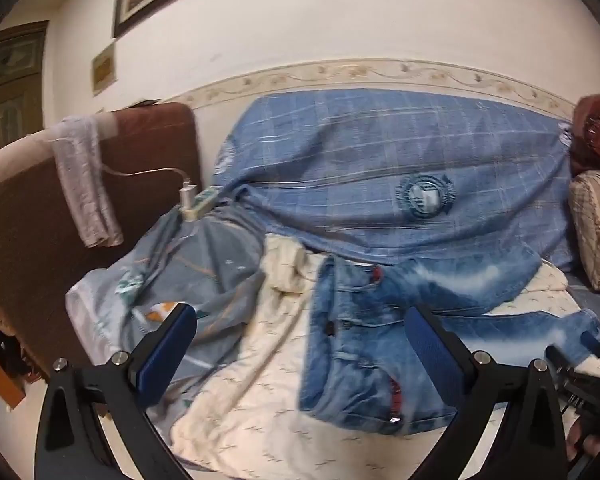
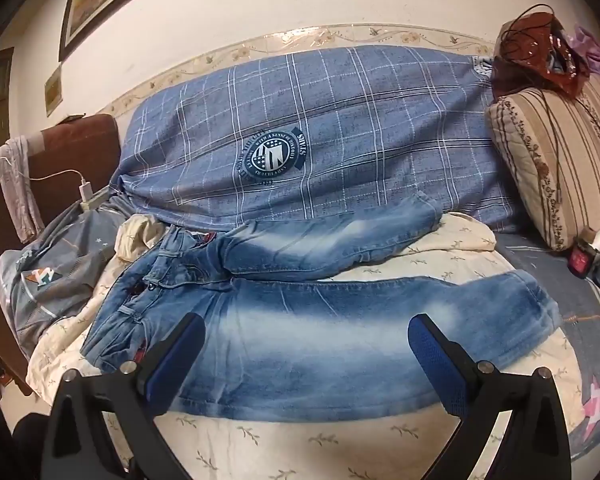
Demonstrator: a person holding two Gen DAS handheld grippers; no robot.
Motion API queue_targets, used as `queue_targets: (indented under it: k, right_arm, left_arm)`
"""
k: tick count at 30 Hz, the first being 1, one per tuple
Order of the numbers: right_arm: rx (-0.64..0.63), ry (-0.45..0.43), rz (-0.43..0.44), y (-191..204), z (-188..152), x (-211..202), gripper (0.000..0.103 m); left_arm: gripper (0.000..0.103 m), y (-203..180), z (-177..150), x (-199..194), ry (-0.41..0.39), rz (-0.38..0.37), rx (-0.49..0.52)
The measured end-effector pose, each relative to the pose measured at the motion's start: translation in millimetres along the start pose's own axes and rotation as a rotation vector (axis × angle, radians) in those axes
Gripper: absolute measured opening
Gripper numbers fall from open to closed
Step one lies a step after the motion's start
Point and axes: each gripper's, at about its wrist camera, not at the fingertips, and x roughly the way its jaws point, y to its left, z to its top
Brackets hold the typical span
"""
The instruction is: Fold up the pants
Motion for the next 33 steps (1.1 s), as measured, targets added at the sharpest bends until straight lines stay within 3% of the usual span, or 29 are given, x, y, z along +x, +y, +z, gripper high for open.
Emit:
queue_targets:
  k: [9, 14, 24, 33]
  right_arm:
    - [0.012, -0.042, 0.030, 34.0, 25.6, -4.0, 0.103]
    - [-0.031, -0.071, 0.016, 52.6, 33.8, -20.4, 0.103]
    - [-0.066, -0.154, -0.046, 55.9, 51.7, -73.8, 0.103]
    - [-0.043, -0.159, -0.106, 25.1, 52.1, -105.5, 0.103]
  left_arm:
    - [0.103, 54.2, -1.2, -8.7, -0.013, 0.091, -0.046]
    - [0.103, 62.2, -2.6, -7.7, -0.007, 0.080, -0.054]
    - [0.103, 23.4, -7.8, -2.7, 0.017, -0.010, -0.027]
    - [0.103, -40.7, -6.0, -11.9, 0.017, -0.118, 0.064]
